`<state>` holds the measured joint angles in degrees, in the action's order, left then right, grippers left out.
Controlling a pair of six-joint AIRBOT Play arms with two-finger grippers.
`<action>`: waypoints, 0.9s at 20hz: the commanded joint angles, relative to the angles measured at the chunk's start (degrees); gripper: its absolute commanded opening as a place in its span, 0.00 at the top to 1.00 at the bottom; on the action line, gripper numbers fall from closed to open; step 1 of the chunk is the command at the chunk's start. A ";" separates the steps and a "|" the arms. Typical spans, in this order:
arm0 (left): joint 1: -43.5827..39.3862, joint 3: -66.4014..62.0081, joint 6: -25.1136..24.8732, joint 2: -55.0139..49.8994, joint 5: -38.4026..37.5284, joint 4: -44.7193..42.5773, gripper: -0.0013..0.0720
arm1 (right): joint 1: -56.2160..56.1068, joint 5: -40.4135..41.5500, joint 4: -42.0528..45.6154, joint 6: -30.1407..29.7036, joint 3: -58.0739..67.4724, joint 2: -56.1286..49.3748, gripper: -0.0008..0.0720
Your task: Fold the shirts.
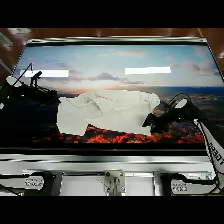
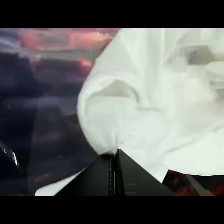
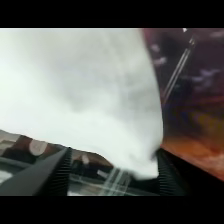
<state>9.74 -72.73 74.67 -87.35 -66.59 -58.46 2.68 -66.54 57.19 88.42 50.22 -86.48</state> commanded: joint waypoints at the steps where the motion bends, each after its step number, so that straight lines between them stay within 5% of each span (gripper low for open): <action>1: 0.00 -0.04 -0.52 2.54 -0.11 1.77 0.93 | -4.04 4.72 0.07 3.32 -0.37 -0.02 0.40; 3: 0.00 -0.04 -0.52 3.50 -0.11 2.23 0.93 | -4.96 4.57 -0.76 3.28 -0.35 -0.02 0.47; 5: 0.00 -0.04 -0.52 4.46 -0.31 3.15 0.93 | -5.03 4.57 -2.40 2.82 -0.35 0.04 0.89; 9: 0.00 -0.66 -2.82 10.54 0.15 3.41 0.94 | -4.85 2.47 -5.99 -5.62 3.65 5.73 0.90; 13: 0.00 -10.27 -3.76 25.88 4.22 9.20 0.93 | -4.85 1.57 -4.61 -18.16 20.57 22.10 0.90; 15: 0.02 -16.85 -3.74 34.82 14.01 9.20 0.93 | -4.85 6.95 2.12 -17.62 31.56 30.69 0.90; 18: 0.00 -23.78 -3.67 45.86 28.92 8.55 0.93 | -4.87 16.79 18.45 -6.14 46.45 41.05 0.90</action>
<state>9.72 -89.95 71.22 -51.83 -51.77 -50.35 -2.15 -58.04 62.24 76.20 83.79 -54.98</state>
